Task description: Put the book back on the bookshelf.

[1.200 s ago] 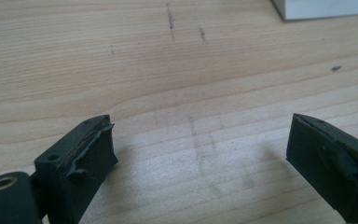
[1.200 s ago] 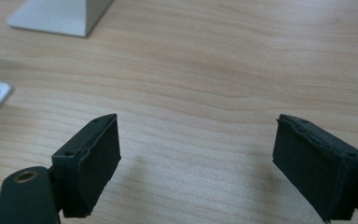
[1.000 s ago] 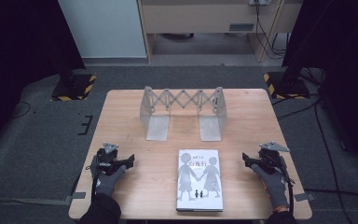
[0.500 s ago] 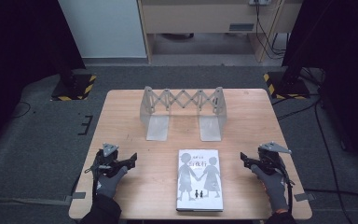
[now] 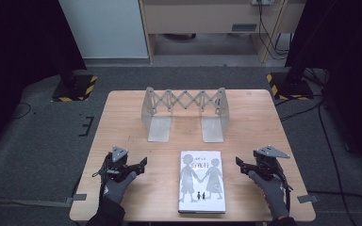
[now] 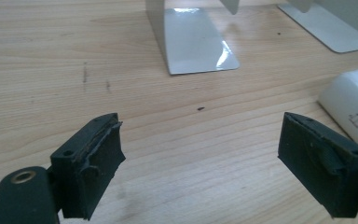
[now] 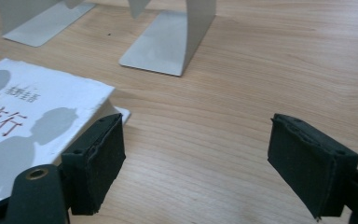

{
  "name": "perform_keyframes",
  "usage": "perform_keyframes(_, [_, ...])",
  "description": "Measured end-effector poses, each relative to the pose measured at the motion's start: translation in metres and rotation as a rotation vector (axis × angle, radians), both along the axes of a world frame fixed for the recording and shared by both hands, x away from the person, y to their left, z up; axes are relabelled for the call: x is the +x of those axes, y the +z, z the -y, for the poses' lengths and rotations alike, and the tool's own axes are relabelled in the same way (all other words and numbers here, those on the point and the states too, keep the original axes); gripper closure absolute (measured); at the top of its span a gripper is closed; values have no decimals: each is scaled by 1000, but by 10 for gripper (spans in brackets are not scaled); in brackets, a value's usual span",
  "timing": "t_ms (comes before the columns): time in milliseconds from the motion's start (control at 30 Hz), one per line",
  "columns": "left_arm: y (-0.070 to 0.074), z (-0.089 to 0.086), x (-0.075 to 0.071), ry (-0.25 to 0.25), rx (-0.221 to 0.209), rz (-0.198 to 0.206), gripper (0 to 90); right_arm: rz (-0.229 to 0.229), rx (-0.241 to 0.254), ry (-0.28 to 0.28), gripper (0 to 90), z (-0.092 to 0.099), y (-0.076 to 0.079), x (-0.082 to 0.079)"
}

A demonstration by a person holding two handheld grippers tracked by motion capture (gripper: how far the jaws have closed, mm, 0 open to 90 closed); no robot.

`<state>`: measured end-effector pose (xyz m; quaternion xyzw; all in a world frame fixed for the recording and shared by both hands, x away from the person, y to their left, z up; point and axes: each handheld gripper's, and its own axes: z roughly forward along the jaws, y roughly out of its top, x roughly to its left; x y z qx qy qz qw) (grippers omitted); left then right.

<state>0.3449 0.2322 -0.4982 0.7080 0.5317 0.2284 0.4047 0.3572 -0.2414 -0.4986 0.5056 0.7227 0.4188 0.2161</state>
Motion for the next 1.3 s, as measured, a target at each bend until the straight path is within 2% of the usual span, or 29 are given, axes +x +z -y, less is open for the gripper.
perform_keyframes(167, [0, 9, -4, -28, -4, -1, 124, 13, 17, 28, 186, -11, 4, -5])
perform_keyframes(433, [2, 18, -9, -57, -14, 12, 122, 6, 17, 53, 183, -21, 3, -10])
perform_keyframes(567, [0, 24, -10, -83, -3, 8, 119, 1, 30, 80, 184, -30, 3, -11])
perform_keyframes(933, [-4, 48, -14, -151, 15, 2, 115, -18, 43, 114, 178, -44, -3, -14])
perform_keyframes(1167, [-5, 60, -16, -180, 15, 4, 110, -27, 31, 152, 178, -55, -7, -16])
perform_keyframes(1300, [-5, 63, -17, -188, 0, 7, 107, -35, 32, 169, 178, -60, -8, -17])
